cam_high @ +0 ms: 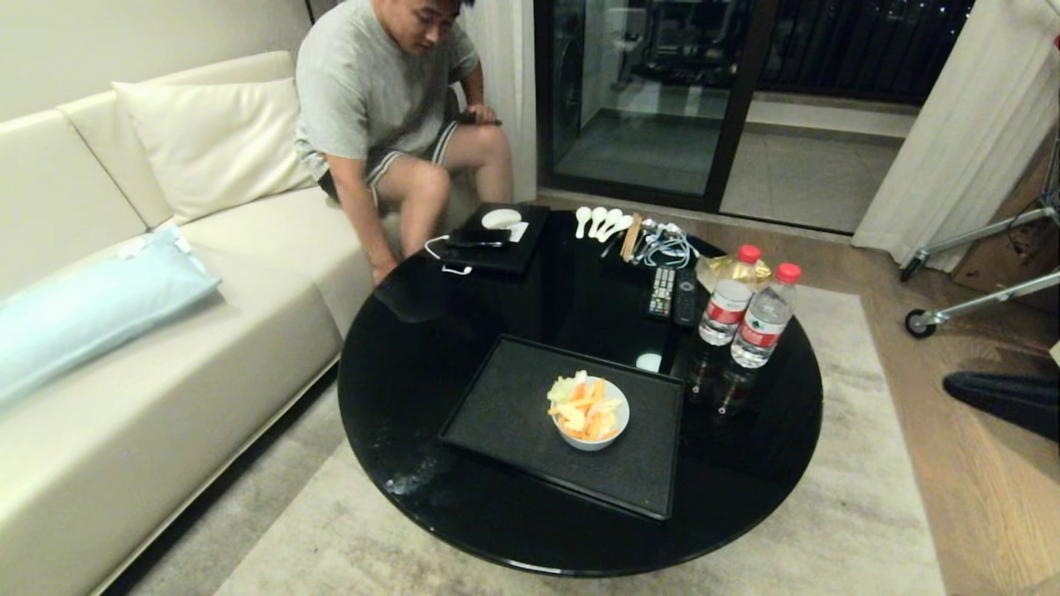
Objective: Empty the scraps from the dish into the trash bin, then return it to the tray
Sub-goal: Pick up the bowl with leftover food
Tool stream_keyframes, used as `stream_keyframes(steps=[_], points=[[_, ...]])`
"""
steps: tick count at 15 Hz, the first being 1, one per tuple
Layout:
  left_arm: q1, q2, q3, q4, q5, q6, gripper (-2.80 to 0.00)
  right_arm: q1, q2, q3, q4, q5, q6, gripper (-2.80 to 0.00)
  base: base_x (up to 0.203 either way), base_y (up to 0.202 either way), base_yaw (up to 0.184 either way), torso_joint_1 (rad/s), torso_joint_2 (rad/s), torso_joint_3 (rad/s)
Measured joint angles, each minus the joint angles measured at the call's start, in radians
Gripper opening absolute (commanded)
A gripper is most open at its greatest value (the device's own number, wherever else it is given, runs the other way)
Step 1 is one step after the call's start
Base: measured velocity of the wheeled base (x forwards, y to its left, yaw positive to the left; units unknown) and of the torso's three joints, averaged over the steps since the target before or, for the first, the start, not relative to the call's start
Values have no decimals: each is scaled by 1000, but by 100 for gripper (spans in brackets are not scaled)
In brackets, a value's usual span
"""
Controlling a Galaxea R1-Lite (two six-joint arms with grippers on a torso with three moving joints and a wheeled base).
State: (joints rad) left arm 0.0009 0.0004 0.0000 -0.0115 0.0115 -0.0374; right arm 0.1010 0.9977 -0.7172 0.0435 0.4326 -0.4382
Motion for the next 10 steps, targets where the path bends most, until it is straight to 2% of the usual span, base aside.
stream_keyframes(steps=[2,4,7,10], points=[[0,0,0,0,0,0,-280,78,126,-70,-1,-19,36,-280,0,0,0,0,0,0],[0,0,0,0,0,0,-280,197,234,-131,-1,-70,137,-280,0,0,0,0,0,0],[0,0,0,0,0,0,-280,342,362,-188,-2,-212,365,-280,0,0,0,0,0,0],[0,0,0,0,0,0,-280,426,489,-215,-1,-347,598,-280,0,0,0,0,0,0]])
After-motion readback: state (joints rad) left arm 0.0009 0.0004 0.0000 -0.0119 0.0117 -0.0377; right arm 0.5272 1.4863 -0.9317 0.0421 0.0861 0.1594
